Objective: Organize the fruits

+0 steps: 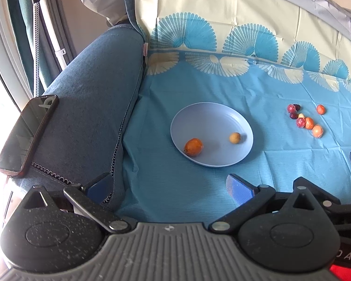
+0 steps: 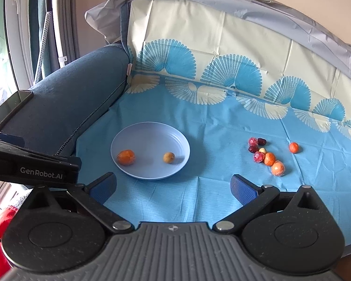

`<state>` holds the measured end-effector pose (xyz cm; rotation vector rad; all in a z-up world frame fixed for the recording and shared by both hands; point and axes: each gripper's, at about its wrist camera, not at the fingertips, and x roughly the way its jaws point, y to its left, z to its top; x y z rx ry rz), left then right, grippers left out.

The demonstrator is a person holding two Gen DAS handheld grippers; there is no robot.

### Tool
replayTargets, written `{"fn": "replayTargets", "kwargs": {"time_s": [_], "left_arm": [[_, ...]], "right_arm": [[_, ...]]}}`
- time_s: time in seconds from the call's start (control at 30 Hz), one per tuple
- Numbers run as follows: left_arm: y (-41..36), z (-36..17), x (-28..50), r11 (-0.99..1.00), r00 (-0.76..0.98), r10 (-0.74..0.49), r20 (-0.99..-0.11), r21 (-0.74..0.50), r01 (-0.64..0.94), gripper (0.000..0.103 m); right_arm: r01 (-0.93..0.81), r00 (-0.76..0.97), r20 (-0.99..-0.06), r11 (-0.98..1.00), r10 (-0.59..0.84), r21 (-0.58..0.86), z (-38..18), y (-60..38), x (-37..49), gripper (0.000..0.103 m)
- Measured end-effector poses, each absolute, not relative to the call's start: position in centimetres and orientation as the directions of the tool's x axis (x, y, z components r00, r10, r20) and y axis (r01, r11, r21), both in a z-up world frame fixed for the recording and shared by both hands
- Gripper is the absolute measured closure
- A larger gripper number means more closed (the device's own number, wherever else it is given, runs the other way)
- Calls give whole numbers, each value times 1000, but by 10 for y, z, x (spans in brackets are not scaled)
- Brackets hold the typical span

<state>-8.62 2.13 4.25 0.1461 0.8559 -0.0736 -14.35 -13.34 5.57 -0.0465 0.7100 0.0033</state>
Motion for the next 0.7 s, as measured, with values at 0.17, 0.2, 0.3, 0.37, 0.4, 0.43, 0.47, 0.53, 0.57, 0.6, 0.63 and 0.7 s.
{"fn": "replayTargets", "kwargs": {"time_s": [0.17,0.2,0.3,0.37,0.4,0.43,0.47,0.53,0.57,0.6,0.63,0.7], "left_arm": [[17,37,-80,986,641,7,-767,110,121,0],[16,36,-79,986,639,8,-769,112,122,0],[13,33,-76,986,634,11,-773,115,122,0],[10,31,-74,985,630,13,-776,118,125,0],[9,30,-73,985,628,15,-778,120,126,0],[7,30,-71,984,626,14,-779,120,128,0],[6,29,-70,984,626,13,-780,121,130,0],[3,28,-67,984,624,17,-781,125,130,0],[0,27,-65,983,623,17,-782,126,131,0],[-2,26,-63,983,621,18,-784,126,131,0],[-4,26,-61,983,618,18,-786,126,132,0],[-9,24,-56,984,610,12,-792,118,134,0]], "right_arm": [[-39,767,-642,999,7,-35,52,-135,-141,0],[-41,768,-640,999,9,-36,51,-135,-141,0],[-41,771,-637,999,11,-32,49,-138,-138,0],[-32,771,-636,999,11,-21,47,-141,-135,0],[-25,772,-635,1000,10,-15,47,-143,-134,0],[-18,773,-634,1000,9,-8,46,-146,-133,0],[-13,774,-633,1000,9,-2,46,-148,-132,0],[-2,779,-628,1000,7,9,45,-154,-130,0],[6,781,-624,1000,2,12,45,-157,-129,0],[15,784,-621,1000,-3,14,44,-160,-129,0],[27,786,-618,1000,-12,15,43,-165,-129,0],[62,788,-614,998,-39,17,41,-173,-127,0]]}}
